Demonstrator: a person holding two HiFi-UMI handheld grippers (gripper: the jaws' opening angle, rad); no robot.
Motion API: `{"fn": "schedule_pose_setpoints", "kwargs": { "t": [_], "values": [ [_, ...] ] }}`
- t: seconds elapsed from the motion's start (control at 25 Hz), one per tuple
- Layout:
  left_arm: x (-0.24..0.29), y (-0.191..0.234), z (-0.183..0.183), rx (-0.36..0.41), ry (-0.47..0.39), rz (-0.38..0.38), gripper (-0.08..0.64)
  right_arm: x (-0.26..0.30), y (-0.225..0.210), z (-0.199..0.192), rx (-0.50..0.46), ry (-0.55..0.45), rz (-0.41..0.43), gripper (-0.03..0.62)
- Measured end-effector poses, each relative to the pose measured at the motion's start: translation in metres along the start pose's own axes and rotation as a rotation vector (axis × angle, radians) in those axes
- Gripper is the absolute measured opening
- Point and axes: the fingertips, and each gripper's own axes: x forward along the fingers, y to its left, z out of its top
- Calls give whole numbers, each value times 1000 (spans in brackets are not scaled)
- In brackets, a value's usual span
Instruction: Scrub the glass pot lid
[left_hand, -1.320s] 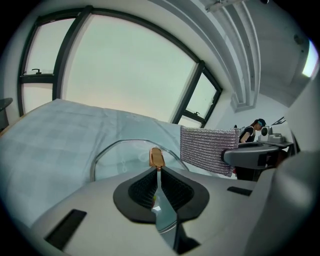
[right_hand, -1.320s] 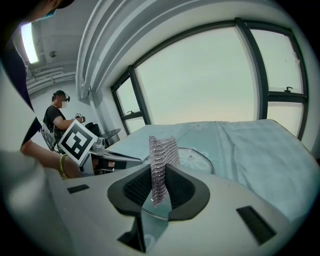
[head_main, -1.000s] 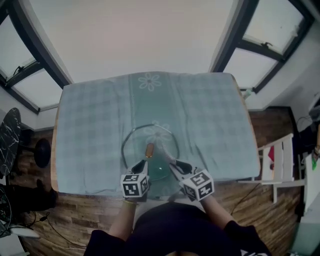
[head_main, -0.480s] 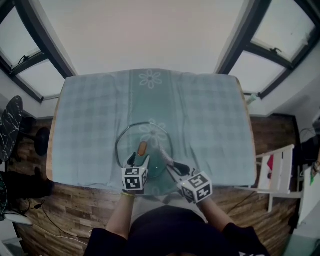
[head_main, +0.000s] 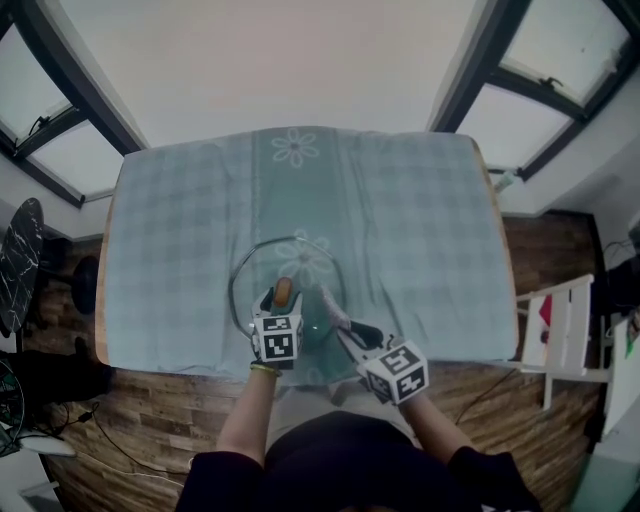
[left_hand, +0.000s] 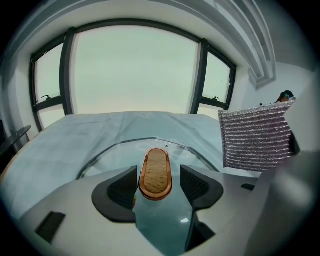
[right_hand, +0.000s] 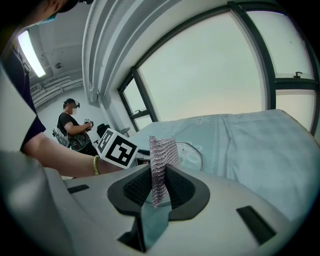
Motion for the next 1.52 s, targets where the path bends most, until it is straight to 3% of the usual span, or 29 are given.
{"fn": "schedule_pose_setpoints", "kwargs": {
  "t": [0.32, 0.52, 1.0, 1.28, 1.52],
  "values": [
    [13, 8, 3, 41, 5, 52, 223, -1, -11, -4, 37, -13, -65, 81],
    [16, 5, 2, 88, 9, 27, 172, 4, -12, 2, 56, -16, -100, 81],
    [14, 5, 4, 57, 43, -4, 167, 3, -5, 4, 74, -36, -157, 81],
    [6, 5, 8, 7, 63, -61, 167, -11, -9, 9, 72, -53, -193, 81],
    [-5, -4, 24, -43, 17, -177, 167, -19, -14, 20, 61, -87, -219, 81]
  ]
}}
